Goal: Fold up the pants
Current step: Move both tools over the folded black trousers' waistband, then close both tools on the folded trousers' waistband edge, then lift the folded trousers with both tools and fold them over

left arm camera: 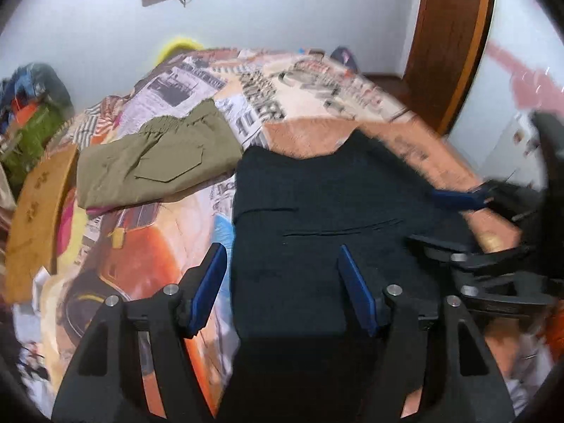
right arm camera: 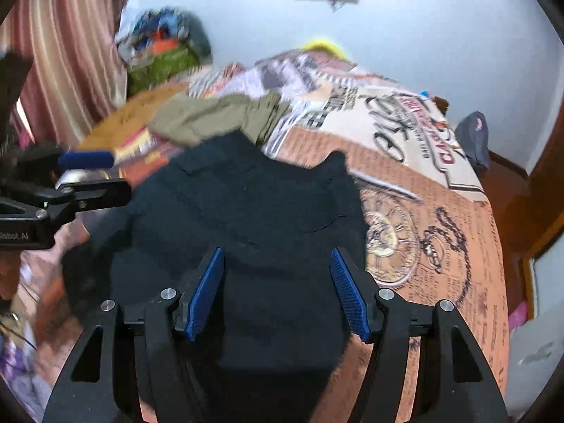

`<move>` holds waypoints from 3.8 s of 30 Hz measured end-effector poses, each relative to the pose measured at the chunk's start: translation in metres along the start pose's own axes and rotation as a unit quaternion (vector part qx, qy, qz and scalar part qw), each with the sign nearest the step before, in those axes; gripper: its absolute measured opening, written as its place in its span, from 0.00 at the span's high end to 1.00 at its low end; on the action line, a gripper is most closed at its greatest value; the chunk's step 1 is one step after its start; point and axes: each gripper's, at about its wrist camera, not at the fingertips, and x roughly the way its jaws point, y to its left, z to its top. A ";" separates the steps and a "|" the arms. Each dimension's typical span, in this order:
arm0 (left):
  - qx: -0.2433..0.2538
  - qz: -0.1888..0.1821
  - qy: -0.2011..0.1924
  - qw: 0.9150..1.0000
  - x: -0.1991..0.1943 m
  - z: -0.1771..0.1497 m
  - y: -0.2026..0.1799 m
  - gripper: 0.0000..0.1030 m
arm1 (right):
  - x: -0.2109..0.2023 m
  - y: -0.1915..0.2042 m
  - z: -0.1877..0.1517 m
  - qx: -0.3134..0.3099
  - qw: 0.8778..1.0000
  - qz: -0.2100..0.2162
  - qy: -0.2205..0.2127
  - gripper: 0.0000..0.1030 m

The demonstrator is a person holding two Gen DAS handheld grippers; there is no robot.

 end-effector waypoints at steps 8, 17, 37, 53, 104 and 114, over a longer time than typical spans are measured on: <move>-0.026 -0.010 0.006 1.000 0.016 -0.013 0.041 0.25 | -0.015 -0.029 -0.016 0.002 0.999 -0.047 -0.003 0.56; -0.089 0.075 -0.024 0.993 -0.034 -0.012 0.109 0.27 | -0.047 -0.054 -0.023 0.067 0.997 -0.019 -0.017 0.52; -0.067 -0.084 0.058 0.993 0.017 -0.019 0.022 0.16 | -0.021 -0.044 -0.039 0.133 0.988 0.067 0.028 0.32; -0.076 -0.154 0.115 0.979 0.066 -0.002 0.024 0.06 | 0.023 -0.048 -0.031 0.134 0.980 0.132 0.067 0.15; -0.040 -0.075 -0.084 0.993 -0.087 0.065 0.079 0.71 | -0.044 0.004 0.101 0.052 0.988 0.136 -0.059 0.73; -0.068 -0.047 -0.106 0.991 -0.068 0.100 0.148 0.71 | -0.006 0.017 0.157 0.047 0.985 0.148 -0.079 0.74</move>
